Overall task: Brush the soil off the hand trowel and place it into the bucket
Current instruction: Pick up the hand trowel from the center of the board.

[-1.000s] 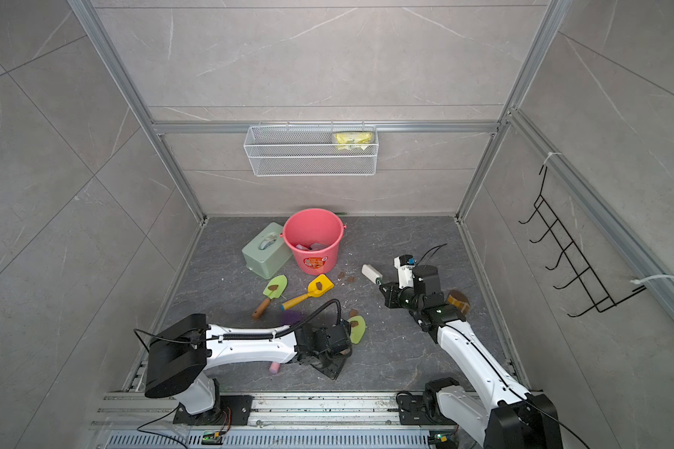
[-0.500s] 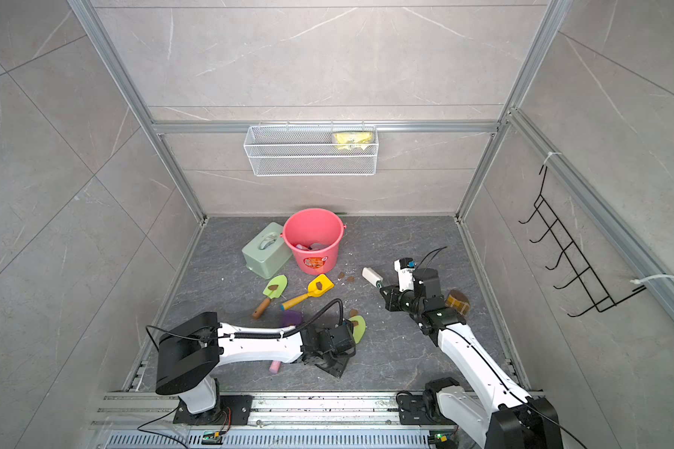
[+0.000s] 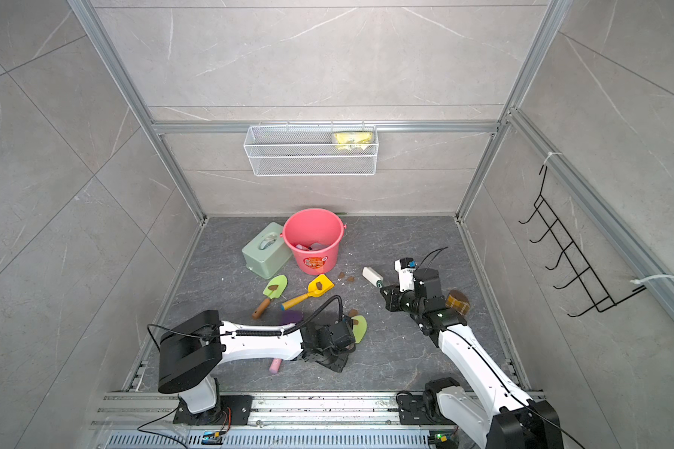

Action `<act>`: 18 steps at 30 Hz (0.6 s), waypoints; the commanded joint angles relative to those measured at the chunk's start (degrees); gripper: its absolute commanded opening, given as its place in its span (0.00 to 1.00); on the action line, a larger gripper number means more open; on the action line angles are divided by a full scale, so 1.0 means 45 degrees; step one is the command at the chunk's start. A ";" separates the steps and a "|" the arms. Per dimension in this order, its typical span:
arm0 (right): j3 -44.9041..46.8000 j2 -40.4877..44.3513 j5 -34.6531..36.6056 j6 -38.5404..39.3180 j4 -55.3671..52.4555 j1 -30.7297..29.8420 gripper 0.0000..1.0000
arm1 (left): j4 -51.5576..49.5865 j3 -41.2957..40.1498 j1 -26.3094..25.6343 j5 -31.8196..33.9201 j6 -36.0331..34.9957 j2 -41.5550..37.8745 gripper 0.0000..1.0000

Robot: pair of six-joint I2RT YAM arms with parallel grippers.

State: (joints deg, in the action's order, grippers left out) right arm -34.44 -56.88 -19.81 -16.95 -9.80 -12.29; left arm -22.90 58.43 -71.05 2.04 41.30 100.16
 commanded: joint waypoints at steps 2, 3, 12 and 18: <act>-0.0283 0.0955 0.0555 0.0029 -0.0668 0.0035 0.00 | -0.0055 -0.0244 0.0883 -0.0874 -0.1069 -0.1566 0.06; -0.0380 0.1145 0.0666 0.0045 -0.0863 0.0016 0.00 | -0.0150 -0.0313 0.1162 -0.1382 -0.1342 -0.1931 0.04; -0.1337 0.2141 -0.0051 0.0196 -0.2295 0.0022 0.00 | -0.3370 0.0441 0.4665 -0.3813 -0.3603 -0.4725 0.00; -0.1907 0.2322 -0.2192 -0.0460 -0.2822 0.0026 0.00 | -0.5425 0.1359 0.5497 -0.3104 -0.5848 -0.4956 0.00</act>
State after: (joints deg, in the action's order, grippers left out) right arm -40.66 -47.72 -23.31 -17.21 -20.43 -12.29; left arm -40.23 61.98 -46.13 -11.97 23.07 78.78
